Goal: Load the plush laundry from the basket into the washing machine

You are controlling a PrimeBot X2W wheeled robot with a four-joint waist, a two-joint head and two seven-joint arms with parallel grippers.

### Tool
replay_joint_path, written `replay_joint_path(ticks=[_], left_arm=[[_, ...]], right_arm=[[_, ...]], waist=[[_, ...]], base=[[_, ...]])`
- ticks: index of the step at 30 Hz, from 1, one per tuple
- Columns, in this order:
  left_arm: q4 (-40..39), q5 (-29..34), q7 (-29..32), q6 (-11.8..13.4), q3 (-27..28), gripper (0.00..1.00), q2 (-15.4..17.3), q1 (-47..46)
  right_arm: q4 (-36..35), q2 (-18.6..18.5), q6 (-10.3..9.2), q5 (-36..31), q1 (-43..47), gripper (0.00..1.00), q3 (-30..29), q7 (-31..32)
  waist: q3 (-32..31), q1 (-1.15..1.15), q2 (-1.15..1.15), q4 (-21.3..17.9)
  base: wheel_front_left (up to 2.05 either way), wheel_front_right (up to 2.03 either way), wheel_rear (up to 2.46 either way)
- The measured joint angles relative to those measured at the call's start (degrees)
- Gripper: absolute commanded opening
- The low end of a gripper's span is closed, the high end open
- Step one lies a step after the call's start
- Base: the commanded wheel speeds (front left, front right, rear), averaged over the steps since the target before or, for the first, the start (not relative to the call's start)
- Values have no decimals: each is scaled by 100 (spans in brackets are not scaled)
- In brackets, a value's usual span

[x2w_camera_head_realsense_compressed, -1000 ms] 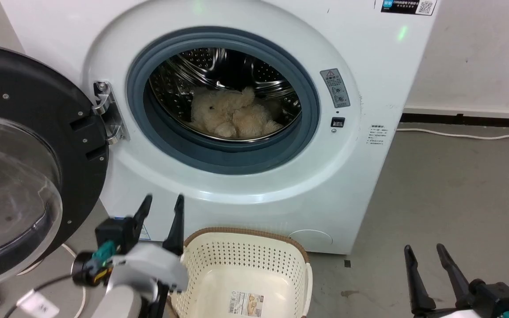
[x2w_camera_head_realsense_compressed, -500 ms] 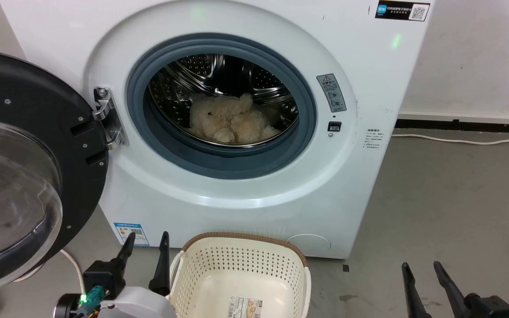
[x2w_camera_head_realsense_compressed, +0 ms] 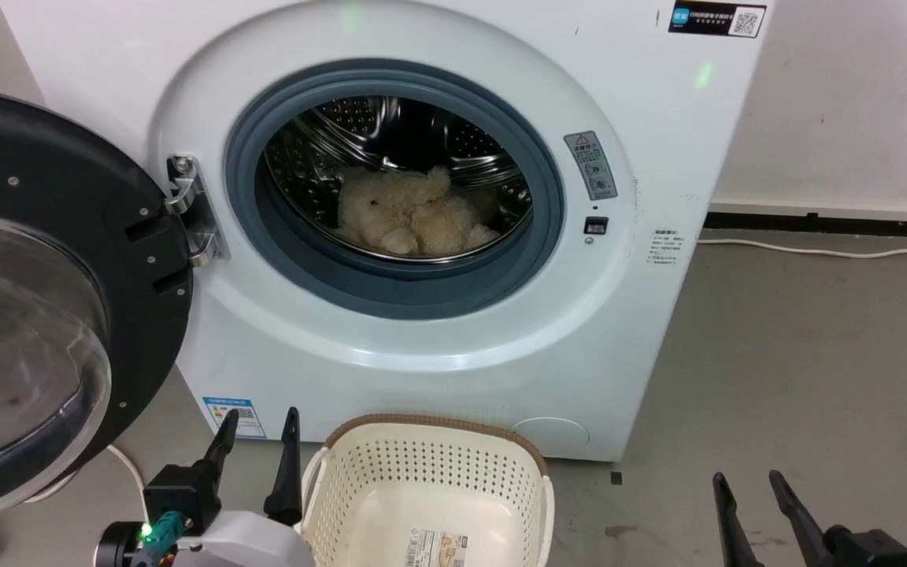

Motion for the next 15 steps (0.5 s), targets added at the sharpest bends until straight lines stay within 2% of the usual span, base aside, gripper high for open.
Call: replay_joint_path(ticks=[1, 2, 15], left_arm=[[1, 0, -1, 1, -1, 100, -1, 0], [4, -1, -3, 4, -2, 0, -3, 0], [-30, 84, 65, -12, 49, 0, -31, -2]], right_arm=[[1, 0, 0, 0, 0, 100, -2, 0], [2, 0, 0, 1, 0, 0, -4, 1], [-34, 0, 0, -18, -5, 0, 2, 77]], waist=[[-2, 0, 0, -2], [-4, 0, 0, -4], [18, 0, 0, -6]], base=[[0, 0, 0], [0, 0, 0], [0, 0, 0]])
